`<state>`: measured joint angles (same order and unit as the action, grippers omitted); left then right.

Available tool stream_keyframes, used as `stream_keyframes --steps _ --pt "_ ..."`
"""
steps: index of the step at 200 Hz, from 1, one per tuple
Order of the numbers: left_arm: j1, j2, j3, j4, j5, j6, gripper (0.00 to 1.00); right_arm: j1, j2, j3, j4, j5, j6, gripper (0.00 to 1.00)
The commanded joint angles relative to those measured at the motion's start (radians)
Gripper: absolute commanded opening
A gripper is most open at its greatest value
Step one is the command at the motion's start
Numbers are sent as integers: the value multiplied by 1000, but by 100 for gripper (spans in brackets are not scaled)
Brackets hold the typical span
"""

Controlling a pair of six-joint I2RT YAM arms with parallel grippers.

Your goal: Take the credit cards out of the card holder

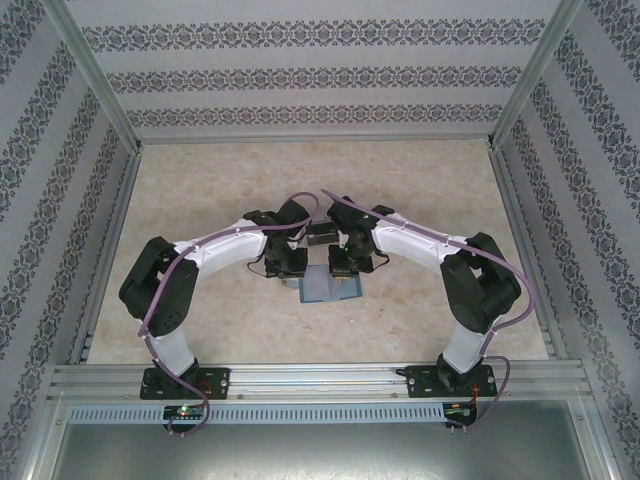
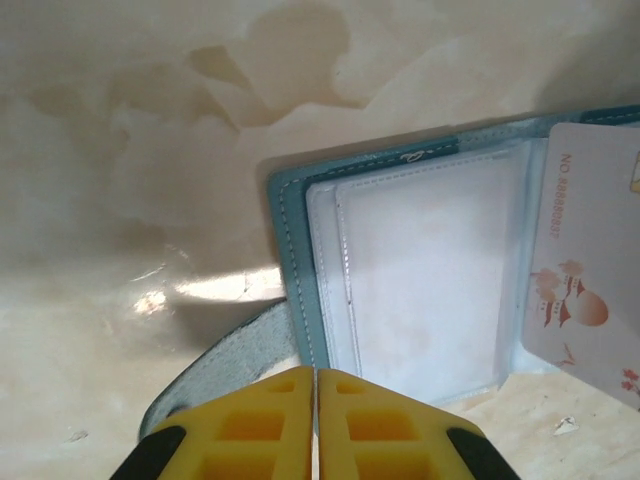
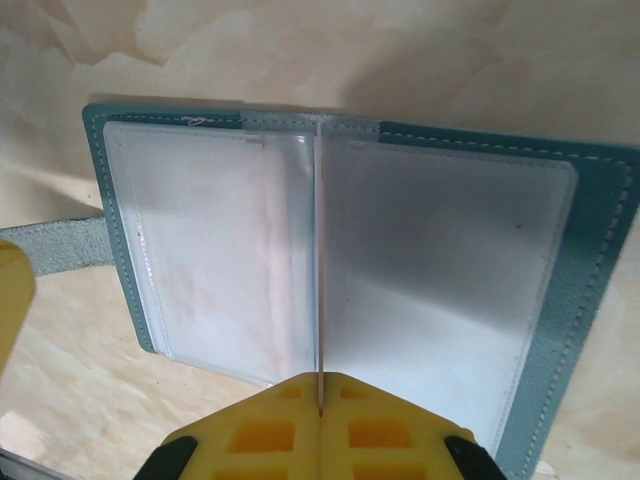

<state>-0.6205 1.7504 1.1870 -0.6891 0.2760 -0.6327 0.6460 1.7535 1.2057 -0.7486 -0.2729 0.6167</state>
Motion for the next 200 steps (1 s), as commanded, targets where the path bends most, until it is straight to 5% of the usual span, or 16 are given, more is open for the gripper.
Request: stream_keyframes --steps 1,48,200 --pt "34 -63 -47 47 -4 -14 9 7 -49 35 -46 37 -31 3" --pt "100 -116 -122 111 38 -28 9 4 -65 65 -55 27 -148 5" --pt "160 -220 -274 151 42 -53 10 -2 70 297 -301 75 -1234 0"
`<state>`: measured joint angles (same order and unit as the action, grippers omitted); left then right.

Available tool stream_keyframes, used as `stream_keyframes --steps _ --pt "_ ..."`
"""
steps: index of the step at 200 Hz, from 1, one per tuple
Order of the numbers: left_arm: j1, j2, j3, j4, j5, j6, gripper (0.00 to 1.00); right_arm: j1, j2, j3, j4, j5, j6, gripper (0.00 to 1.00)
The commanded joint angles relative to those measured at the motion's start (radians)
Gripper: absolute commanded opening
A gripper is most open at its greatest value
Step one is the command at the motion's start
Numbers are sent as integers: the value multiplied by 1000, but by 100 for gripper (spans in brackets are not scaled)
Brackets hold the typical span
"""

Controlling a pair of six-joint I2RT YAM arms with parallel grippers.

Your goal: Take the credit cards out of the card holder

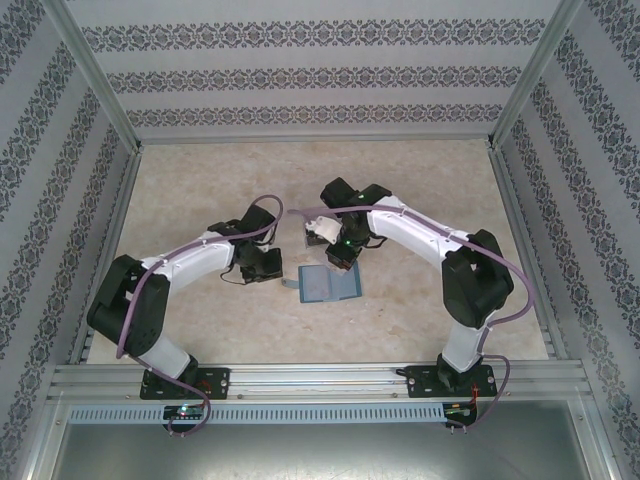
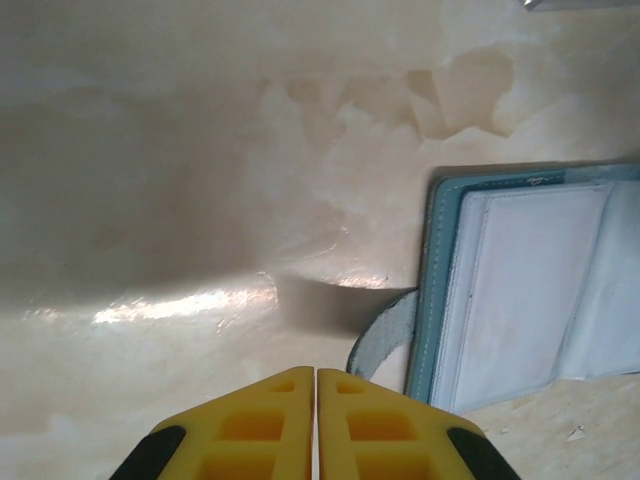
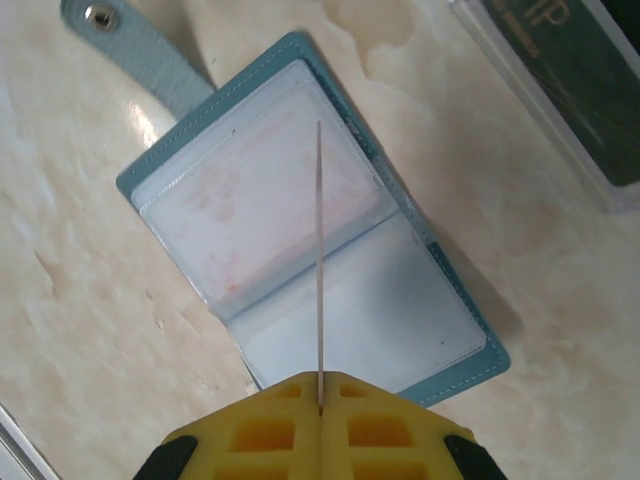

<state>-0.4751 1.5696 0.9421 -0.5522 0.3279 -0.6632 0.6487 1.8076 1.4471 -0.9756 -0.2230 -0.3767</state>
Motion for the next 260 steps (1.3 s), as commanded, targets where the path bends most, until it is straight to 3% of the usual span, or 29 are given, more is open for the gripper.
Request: stream_keyframes --steps 1,78,117,195,260 --pt "16 -41 -29 14 -10 -22 10 -5 16 57 -75 27 -245 0" --pt "21 -100 -78 -2 -39 -43 10 -45 90 236 -132 178 -544 0" --pt "22 -113 -88 -1 -47 -54 10 -60 166 389 -168 197 -648 0" --pt "31 -115 -90 -8 -55 -59 10 -75 391 711 -283 231 -736 0" --pt "47 -126 -94 -18 -56 -59 10 -82 536 878 -331 256 -751 0"
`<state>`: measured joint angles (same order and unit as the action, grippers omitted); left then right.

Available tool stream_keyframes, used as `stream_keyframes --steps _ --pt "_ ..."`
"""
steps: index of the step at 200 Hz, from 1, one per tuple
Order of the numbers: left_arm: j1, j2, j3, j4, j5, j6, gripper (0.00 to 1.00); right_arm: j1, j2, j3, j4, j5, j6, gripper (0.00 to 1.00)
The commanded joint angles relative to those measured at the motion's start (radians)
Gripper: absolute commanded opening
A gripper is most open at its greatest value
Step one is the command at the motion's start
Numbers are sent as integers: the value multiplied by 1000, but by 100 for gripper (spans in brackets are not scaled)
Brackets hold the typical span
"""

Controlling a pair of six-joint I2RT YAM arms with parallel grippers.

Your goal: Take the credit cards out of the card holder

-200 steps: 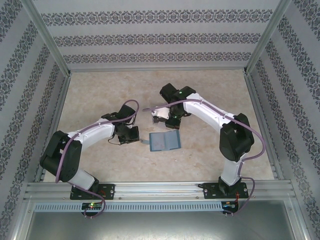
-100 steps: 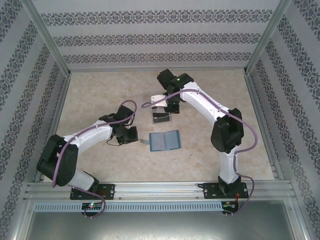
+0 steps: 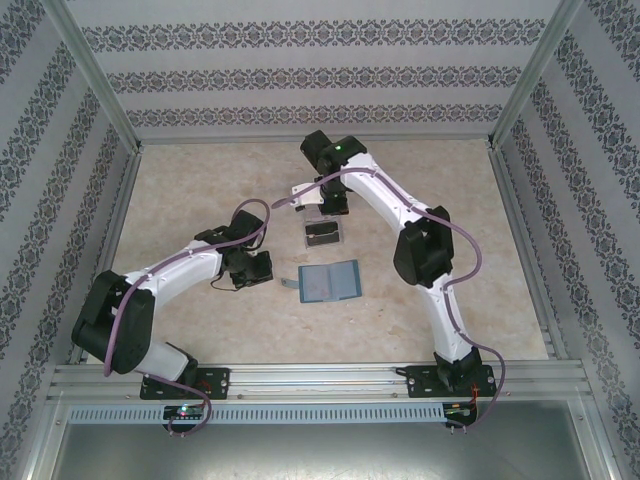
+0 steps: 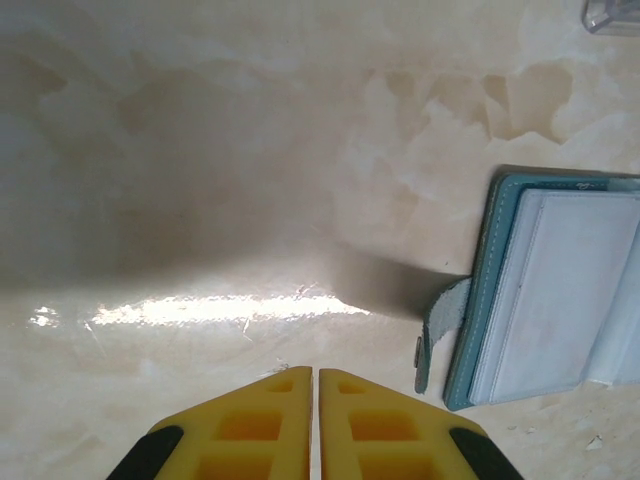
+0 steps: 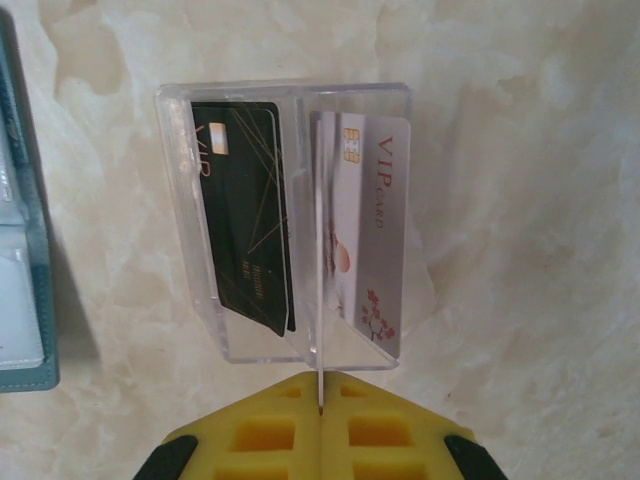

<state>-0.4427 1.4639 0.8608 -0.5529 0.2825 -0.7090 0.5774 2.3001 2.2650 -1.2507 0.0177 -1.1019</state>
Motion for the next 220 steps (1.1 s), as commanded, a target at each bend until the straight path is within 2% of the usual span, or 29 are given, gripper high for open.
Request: stream_keyframes --steps 1,89,140,166,220 --pt "15 -21 -13 -18 -11 -13 10 -11 46 61 -57 14 -26 0" --pt "25 -31 -24 -19 -12 -17 10 -13 129 110 -75 -18 -29 0" --pt "27 -21 -10 -15 -5 -13 11 -17 130 105 -15 56 3 19" --pt "27 -13 -2 -18 -1 -7 11 -19 123 101 27 134 8 21" --pt "27 -13 11 -10 9 1 11 -12 37 28 90 130 49 22"
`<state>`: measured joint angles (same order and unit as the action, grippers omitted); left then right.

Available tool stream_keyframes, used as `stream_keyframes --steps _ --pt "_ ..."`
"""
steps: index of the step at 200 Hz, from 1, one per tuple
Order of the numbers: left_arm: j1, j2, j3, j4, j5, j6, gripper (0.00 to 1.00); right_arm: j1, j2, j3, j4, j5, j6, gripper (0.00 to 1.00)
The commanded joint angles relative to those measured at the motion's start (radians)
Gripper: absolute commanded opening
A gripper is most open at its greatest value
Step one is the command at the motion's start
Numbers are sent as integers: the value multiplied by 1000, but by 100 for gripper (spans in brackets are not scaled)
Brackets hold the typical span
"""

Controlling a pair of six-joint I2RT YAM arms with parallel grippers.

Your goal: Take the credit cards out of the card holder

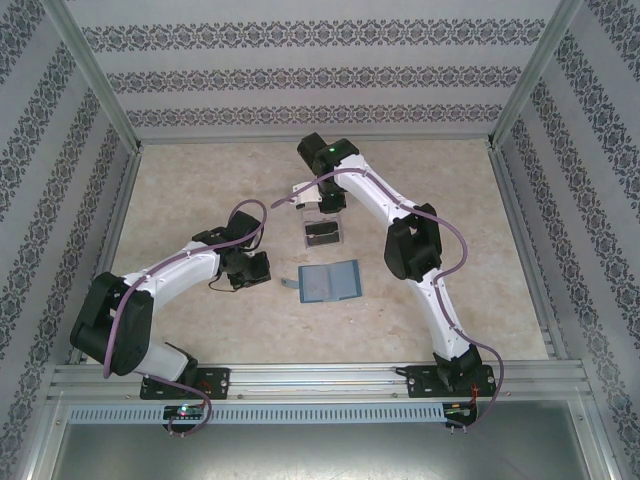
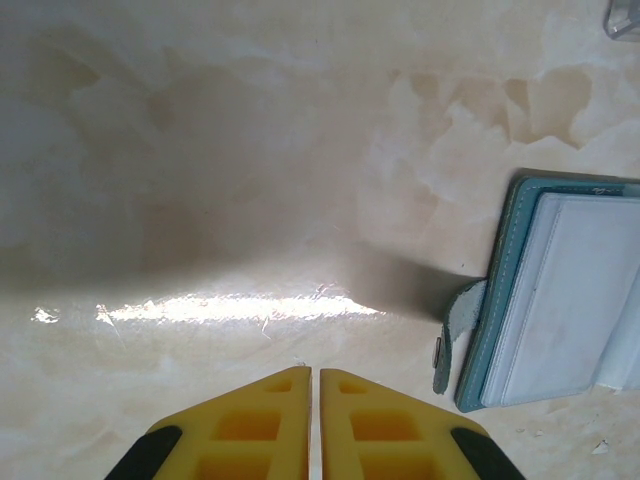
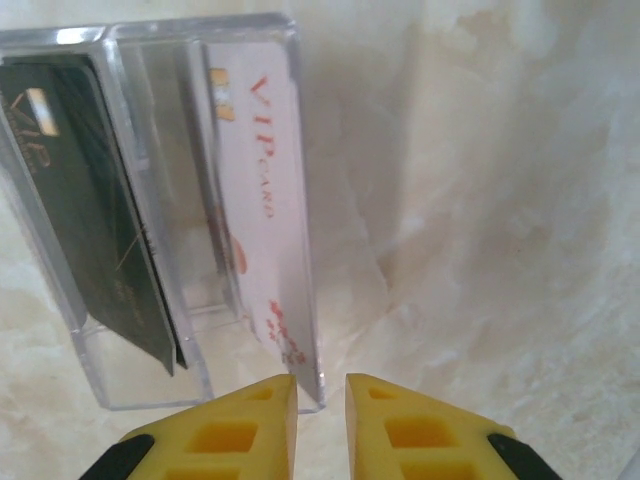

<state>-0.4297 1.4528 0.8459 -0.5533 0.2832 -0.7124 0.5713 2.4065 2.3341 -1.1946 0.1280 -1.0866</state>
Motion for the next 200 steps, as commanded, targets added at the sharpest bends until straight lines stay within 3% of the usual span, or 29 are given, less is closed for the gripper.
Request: stream_keyframes --steps 1,55,83,154,200 --pt "15 -2 27 -10 8 6 11 -5 -71 -43 35 21 36 22" --pt "15 12 72 -5 16 30 11 8 -192 -204 167 59 204 22" --pt "13 40 103 6 34 38 11 18 -274 -311 199 32 402 22" --pt "11 97 145 64 109 49 11 51 -575 -776 497 60 883 19" --pt "7 115 149 104 165 24 10 56 -701 -949 590 -65 1223 11"
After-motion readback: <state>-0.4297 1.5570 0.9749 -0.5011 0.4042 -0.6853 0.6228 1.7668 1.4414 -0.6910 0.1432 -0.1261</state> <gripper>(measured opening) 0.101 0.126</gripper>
